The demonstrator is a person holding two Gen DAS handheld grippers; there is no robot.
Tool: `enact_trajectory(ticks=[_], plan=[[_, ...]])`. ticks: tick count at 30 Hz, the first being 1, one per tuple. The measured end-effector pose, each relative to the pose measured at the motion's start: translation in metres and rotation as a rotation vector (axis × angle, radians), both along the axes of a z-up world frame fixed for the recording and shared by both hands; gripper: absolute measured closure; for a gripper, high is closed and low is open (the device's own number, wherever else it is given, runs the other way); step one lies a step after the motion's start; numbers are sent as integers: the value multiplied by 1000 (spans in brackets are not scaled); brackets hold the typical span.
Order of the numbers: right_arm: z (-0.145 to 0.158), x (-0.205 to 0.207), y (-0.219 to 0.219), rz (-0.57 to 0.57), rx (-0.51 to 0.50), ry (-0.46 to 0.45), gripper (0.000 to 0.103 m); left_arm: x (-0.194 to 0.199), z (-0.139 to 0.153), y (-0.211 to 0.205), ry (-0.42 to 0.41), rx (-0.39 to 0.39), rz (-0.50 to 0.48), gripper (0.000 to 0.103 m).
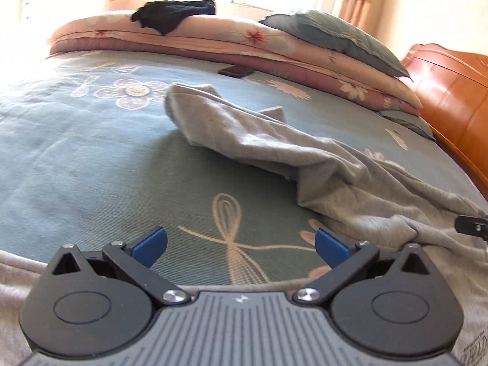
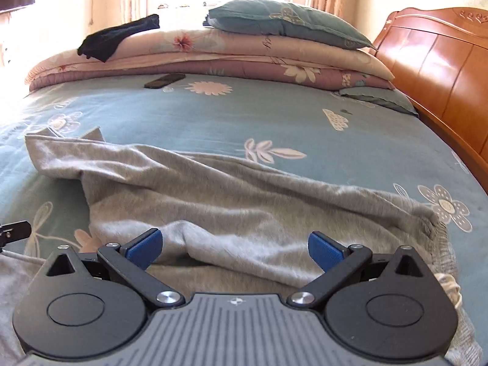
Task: Fold clothes
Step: 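Grasp the elastic leg cuff with the right tool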
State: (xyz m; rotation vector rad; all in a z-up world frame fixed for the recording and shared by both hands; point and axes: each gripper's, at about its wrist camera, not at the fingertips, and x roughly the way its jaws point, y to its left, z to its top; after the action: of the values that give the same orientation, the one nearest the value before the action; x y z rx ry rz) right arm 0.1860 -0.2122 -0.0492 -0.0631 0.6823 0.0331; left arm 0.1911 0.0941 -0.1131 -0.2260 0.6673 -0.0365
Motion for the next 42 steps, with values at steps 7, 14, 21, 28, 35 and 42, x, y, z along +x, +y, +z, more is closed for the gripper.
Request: enact_trajectory(ticks=[7, 14, 21, 28, 35, 42], plan=[[36, 46, 91, 319, -129, -60, 19, 7, 1, 86, 56, -123, 282, 1], [7, 76, 203, 620, -348, -91, 24, 10, -9, 112, 105, -196, 316, 1], [-61, 93, 247, 651, -677, -100, 90, 11, -8, 115, 112, -193, 303, 1], [-16, 132, 179, 437, -428, -71, 96, 11, -8, 112, 115, -198, 312, 1], [-11, 194, 111, 181, -324, 28, 85, 15, -8, 100, 116, -147, 292, 1], [-23, 202, 89, 34, -365, 30, 61, 15, -6, 98, 96, -187, 258, 1]])
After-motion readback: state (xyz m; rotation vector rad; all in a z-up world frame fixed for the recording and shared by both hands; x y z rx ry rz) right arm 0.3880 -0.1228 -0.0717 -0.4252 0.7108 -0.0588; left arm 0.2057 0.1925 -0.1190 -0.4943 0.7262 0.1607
